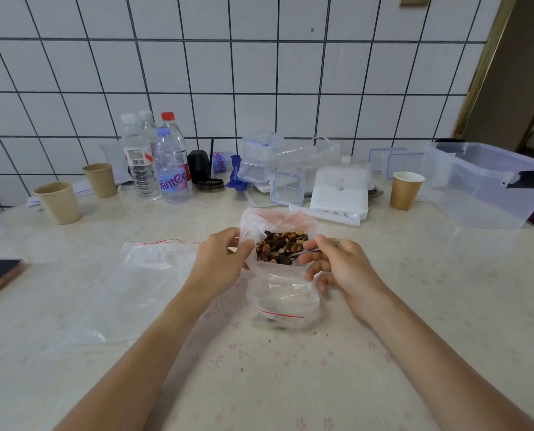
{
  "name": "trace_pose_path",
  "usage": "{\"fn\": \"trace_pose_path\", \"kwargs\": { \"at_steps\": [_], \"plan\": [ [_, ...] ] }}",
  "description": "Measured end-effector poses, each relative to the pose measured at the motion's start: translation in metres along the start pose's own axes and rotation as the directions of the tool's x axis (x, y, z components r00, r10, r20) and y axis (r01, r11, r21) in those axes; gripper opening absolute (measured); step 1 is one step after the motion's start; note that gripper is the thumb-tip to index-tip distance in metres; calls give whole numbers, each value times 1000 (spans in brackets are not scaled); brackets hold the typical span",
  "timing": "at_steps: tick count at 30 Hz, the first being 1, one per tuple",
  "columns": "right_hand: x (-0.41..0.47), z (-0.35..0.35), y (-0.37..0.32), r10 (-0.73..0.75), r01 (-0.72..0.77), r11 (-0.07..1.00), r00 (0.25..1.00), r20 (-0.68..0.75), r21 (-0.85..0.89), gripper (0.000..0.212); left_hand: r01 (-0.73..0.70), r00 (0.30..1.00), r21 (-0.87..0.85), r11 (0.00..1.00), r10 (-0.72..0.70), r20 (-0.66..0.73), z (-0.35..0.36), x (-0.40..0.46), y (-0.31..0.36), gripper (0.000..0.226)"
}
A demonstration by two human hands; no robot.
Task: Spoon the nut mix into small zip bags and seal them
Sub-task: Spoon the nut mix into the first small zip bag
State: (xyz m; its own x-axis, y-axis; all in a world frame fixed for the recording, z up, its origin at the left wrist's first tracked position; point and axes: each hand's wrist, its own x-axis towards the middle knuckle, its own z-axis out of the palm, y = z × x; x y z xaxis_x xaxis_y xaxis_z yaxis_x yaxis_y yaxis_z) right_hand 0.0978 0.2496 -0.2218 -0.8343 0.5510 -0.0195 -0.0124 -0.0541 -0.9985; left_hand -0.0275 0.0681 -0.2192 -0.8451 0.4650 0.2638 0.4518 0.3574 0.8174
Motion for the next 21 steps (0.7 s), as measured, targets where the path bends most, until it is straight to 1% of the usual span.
{"fn": "trace_pose_path", "kwargs": {
  "at_steps": [5, 8, 12, 14, 16, 17, 19, 21],
  "plan": [
    [5, -3, 2, 57, -55, 996, 998, -36, 70, 33, 37, 999, -30, 999, -37, 0, 0, 2, -1, 19],
    [8, -5, 1, 83, -76, 990, 995, -56, 123, 34, 53, 999, -18, 998, -53, -7, -1, 5, -3, 14],
    [8, -8, 0, 97, -89, 984, 994, -44, 154, 35, 62, 998, 7, 998, -62, -19, -3, 5, -4, 25],
    [7, -7, -2, 79, -71, 987, 996, -49, 147, 36, 68, 997, 62, 996, -66, -29, -5, 4, -3, 37],
    [6, -7, -5, 46, -38, 990, 997, -58, 139, 37, 60, 996, 188, 980, -47, -74, -7, 5, -1, 49],
    [6, -8, -6, 28, -19, 990, 998, -60, 139, 37, 52, 994, 241, 969, -26, -109, -9, 4, 0, 52],
    [4, -10, -10, -8, 17, 991, 998, -64, 134, 39, 30, 984, 274, 961, 19, -176, -12, 2, 5, 49],
    [3, -13, -15, -39, 47, 991, 997, -66, 128, 41, 2, 977, 249, 969, 51, -205, -16, 0, 12, 42]
  ]
}}
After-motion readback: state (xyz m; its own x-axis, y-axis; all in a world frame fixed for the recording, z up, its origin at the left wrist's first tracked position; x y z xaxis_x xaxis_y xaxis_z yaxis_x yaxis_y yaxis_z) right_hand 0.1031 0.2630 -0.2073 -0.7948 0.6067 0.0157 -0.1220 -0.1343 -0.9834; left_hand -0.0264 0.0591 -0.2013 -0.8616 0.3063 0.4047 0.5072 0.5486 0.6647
